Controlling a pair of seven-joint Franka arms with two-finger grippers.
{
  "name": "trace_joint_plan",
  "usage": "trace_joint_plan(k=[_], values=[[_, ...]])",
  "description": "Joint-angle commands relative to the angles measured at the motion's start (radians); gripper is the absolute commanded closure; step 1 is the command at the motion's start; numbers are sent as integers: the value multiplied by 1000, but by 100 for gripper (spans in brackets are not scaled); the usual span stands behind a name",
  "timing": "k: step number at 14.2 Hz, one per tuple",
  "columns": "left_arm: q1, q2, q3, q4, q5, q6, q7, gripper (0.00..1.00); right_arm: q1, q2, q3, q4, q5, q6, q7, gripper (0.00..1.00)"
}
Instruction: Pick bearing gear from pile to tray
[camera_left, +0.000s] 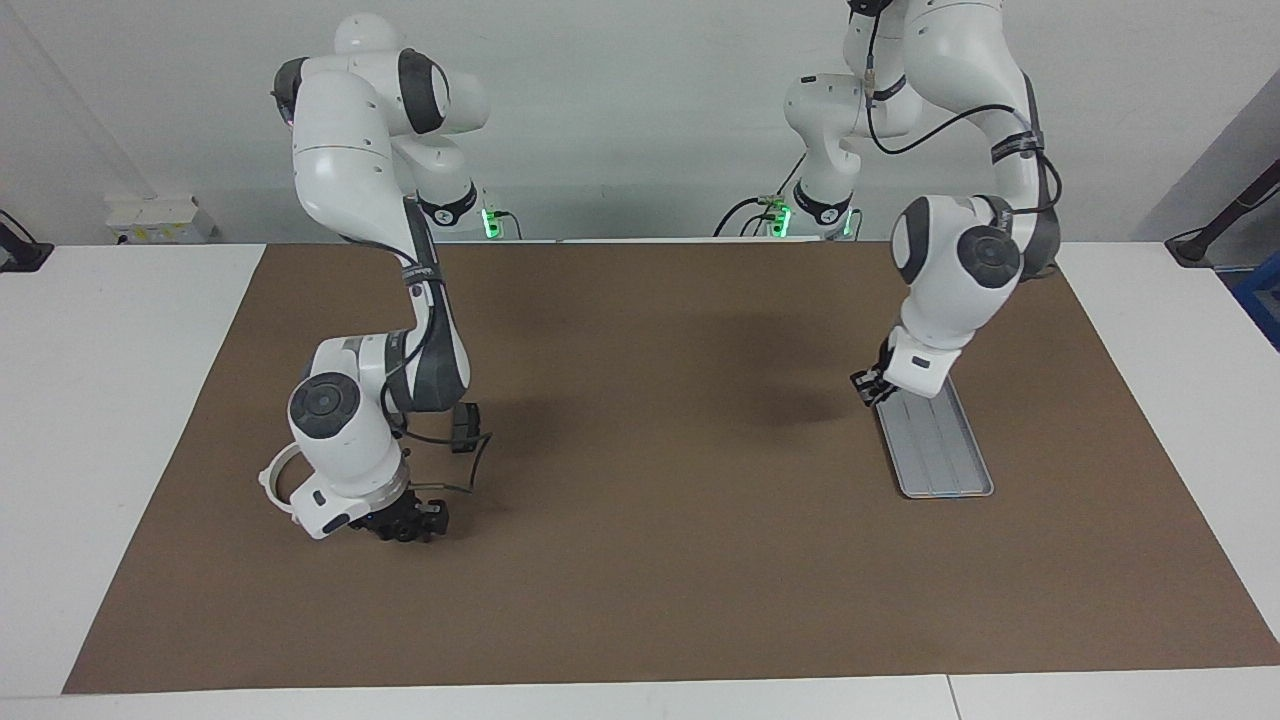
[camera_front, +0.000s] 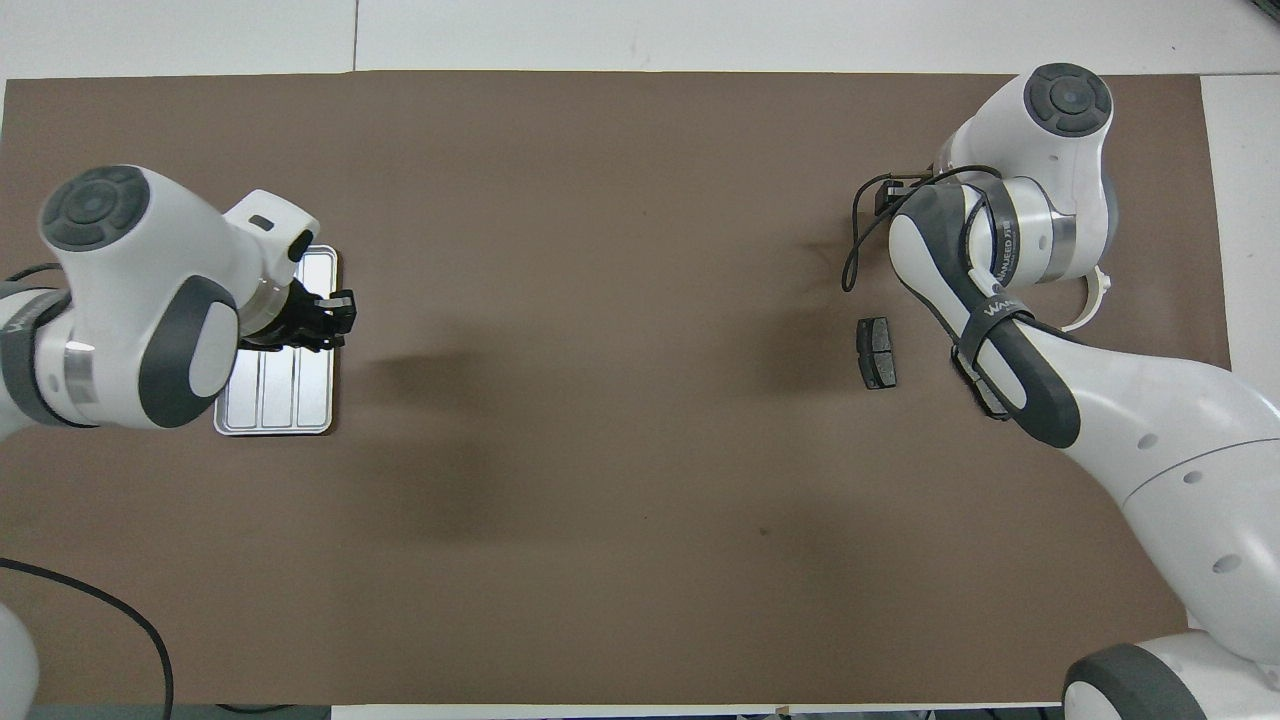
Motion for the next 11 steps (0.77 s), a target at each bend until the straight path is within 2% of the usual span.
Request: trace_joint_plan(k=[1,2,3,7,9,11], values=[[77,-20,-13,-46,8,20,192,90,-21,2,12,-28,15,18,-5,82],[103,-22,-13,-56,8,32,243,91,-21,2,12,-30,15,18,-5,95],[123,-26,-14,-77,10,46,286,91,-21,1,12,-30,15,18,-7,100],[134,-74,-13,-221,8,167,314,91,-22,-4,12,-24,13,-1,-14,100],[137,-91,-13,-269,8,198,318,91,-19,-15,13,17,1,-95,-14,100],[137,-91,-13,-274,8,199,314,91,-9,-53,15,73,-1,-226,-14,100]])
